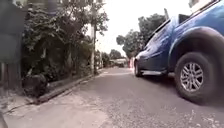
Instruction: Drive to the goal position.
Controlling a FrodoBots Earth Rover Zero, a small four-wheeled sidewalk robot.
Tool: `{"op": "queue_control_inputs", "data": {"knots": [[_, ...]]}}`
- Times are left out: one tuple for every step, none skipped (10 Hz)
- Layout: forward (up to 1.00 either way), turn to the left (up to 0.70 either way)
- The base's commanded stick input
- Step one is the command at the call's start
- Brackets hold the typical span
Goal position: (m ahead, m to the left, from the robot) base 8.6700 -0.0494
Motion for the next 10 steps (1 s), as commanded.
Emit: {"op": "queue_control_inputs", "data": {"knots": [[0.50, 0.00], [0.50, 0.00], [0.50, 0.00], [0.50, 0.00], [0.50, 0.00], [0.50, 0.00], [0.50, 0.00], [0.50, 0.00], [0.50, 0.00], [0.50, 0.00]]}}
